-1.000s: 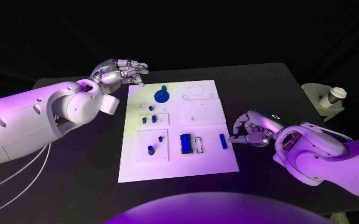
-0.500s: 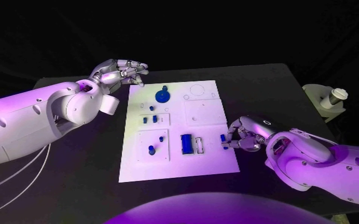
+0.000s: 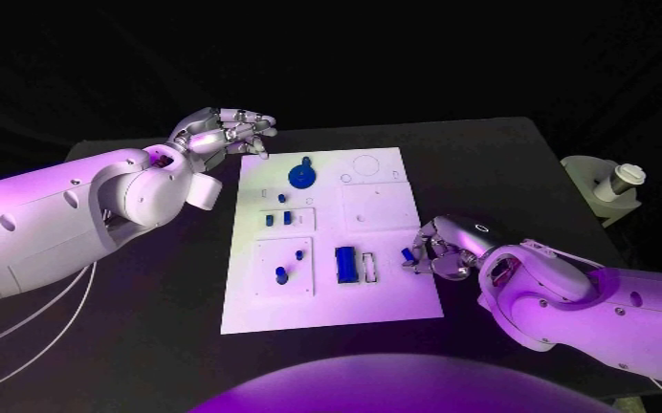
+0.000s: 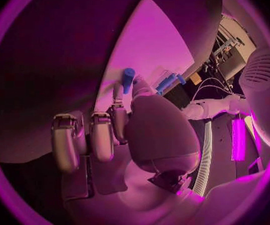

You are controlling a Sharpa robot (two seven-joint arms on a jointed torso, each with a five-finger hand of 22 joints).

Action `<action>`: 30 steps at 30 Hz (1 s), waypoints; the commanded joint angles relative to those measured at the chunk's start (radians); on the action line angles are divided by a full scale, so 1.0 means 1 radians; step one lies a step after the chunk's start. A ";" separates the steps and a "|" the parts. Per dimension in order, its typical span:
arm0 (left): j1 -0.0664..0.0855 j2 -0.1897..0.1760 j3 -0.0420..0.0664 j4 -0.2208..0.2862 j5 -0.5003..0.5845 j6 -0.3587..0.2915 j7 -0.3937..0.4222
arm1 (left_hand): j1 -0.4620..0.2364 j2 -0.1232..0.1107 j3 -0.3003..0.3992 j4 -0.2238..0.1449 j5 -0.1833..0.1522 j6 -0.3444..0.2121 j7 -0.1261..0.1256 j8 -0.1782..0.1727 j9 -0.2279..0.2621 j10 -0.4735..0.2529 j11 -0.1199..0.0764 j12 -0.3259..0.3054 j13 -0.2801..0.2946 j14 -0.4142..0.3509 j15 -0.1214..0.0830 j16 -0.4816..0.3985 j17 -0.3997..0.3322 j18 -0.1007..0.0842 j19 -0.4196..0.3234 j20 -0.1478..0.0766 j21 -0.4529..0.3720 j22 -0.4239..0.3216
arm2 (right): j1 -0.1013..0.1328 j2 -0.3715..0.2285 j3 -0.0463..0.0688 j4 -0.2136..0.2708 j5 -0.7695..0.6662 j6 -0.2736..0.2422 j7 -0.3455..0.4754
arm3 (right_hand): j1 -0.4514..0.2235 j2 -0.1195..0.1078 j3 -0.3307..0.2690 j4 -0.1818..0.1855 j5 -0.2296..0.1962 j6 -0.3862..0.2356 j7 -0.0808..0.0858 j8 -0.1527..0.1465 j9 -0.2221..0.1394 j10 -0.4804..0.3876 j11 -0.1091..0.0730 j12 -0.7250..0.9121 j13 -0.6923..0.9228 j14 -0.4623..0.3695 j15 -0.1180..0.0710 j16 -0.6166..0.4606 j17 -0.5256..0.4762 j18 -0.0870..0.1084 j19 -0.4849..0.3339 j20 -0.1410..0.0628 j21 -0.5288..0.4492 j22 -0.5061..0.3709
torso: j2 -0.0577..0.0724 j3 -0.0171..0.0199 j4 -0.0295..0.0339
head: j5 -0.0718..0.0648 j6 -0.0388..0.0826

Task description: Assemble the parts on the task board

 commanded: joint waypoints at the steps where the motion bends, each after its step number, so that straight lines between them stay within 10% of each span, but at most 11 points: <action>1: 0.000 0.001 0.001 0.003 0.007 0.019 0.010 | 0.003 0.004 0.000 0.003 -0.003 -0.005 -0.001 0.007 0.000 -0.008 -0.003 0.006 0.000 -0.002 0.004 -0.001 0.002 0.013 0.007 0.003 -0.006 -0.001 | -0.009 0.007 -0.005 -0.010 -0.044 0.049 -0.028 | 0.063 0.008 0.031 -0.008 -0.041 0.000 -0.005 -0.009 -0.010 0.000 -0.006 -0.008 0.054 0.083 -0.004 0.005 0.161 -0.014 0.107 -0.003 0.005 0.263 | 0.000 -0.0006 -0.0008 | 0.001 -0.001; 7: 0.000 0.000 0.001 0.003 0.007 0.019 0.009 | 0.005 0.004 0.000 0.002 -0.003 -0.005 0.000 0.007 0.000 -0.008 -0.002 0.006 -0.001 -0.003 0.004 -0.001 0.002 0.013 0.008 0.002 -0.007 -0.002 | -0.012 0.013 -0.005 -0.008 -0.068 0.059 -0.032 | 0.153 -0.001 0.101 -0.027 -0.013 0.009 -0.010 -0.021 -0.018 -0.003 -0.011 -0.009 0.055 0.084 -0.009 0.005 0.164 -0.014 0.107 -0.007 0.005 0.263 | 0.000 -0.0001 -0.0005 | 0.002 -0.002; 10: 0.000 -0.002 0.001 0.004 0.006 0.019 0.008 | 0.005 0.004 0.000 0.002 -0.003 -0.005 0.000 0.007 0.000 -0.008 -0.002 0.006 -0.001 -0.003 0.004 -0.001 0.002 0.013 0.008 0.002 -0.007 -0.002 | -0.013 0.016 -0.005 -0.003 -0.074 0.059 -0.033 | 0.202 -0.021 0.190 -0.038 0.078 0.021 -0.010 -0.029 -0.024 -0.006 -0.011 -0.011 0.057 0.084 -0.012 0.007 0.167 -0.014 0.107 -0.012 0.005 0.263 | 0.000 0.0001 -0.0006 | 0.003 -0.002; 20: 0.000 -0.005 0.001 0.005 0.006 0.019 0.007 | 0.010 0.005 0.001 0.000 -0.003 -0.006 0.000 0.008 0.000 -0.009 -0.002 0.006 -0.001 -0.003 0.004 -0.001 0.002 0.013 0.010 0.002 -0.008 -0.003 | -0.014 0.014 -0.004 0.028 -0.091 0.012 -0.042 | 0.059 -0.176 0.583 -0.086 0.220 0.002 -0.005 0.026 0.057 0.005 -0.010 -0.016 0.057 0.085 -0.006 0.007 0.170 -0.014 0.107 -0.007 0.005 0.263 | 0.000 -0.0005 -0.0017 | 0.005 0.000; 30: 0.000 -0.005 0.000 0.006 0.006 0.021 0.007 | 0.022 0.013 0.006 -0.004 0.002 -0.007 0.001 0.010 0.000 -0.011 -0.002 0.007 -0.001 -0.004 0.003 -0.002 0.002 0.014 0.013 0.000 -0.009 -0.004 | -0.004 0.019 0.007 0.066 -0.063 -0.059 -0.031 | -0.028 -0.178 0.657 -0.129 0.247 -0.015 -0.009 0.051 0.095 0.009 -0.012 -0.015 0.059 0.085 -0.010 0.008 0.172 -0.014 0.107 -0.010 0.005 0.263 | 0.000 -0.0012 -0.0008 | 0.002 0.004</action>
